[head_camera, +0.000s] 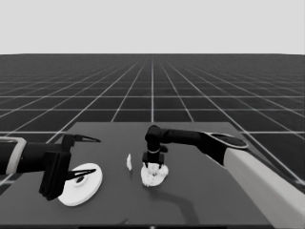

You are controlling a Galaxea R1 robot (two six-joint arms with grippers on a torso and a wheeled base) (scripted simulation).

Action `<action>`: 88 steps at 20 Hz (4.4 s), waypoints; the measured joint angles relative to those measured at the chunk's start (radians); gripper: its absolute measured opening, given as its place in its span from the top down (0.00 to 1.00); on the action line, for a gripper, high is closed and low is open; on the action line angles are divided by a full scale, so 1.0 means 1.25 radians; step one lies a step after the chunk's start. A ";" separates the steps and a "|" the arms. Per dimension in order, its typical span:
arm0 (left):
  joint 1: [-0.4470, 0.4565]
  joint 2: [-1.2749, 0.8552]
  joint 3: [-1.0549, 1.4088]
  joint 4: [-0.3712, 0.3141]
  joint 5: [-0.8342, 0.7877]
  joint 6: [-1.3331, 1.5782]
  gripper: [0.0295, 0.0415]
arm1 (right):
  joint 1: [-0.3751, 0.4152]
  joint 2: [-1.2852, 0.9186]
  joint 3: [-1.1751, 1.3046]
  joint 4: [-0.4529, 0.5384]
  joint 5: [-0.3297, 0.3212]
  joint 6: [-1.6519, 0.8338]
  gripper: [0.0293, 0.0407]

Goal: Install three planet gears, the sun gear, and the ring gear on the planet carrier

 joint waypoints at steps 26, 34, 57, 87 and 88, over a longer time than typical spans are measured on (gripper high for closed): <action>0.000 0.000 0.000 0.000 0.000 0.000 0.25 | -0.004 -0.001 0.000 0.000 0.000 0.218 0.87; 0.000 0.000 0.000 0.000 0.000 0.000 0.25 | -0.004 -0.001 -0.001 0.000 0.000 0.285 0.86; 0.000 0.000 0.000 0.000 0.000 0.000 0.25 | -0.005 -0.001 -0.001 0.000 0.000 0.478 0.86; 0.000 0.000 0.000 0.000 0.000 0.000 0.25 | -0.005 -0.001 -0.001 0.000 0.000 0.729 0.86; 0.000 0.000 0.000 0.000 0.000 0.000 0.25 | -0.005 -0.001 -0.001 0.000 0.000 0.734 0.61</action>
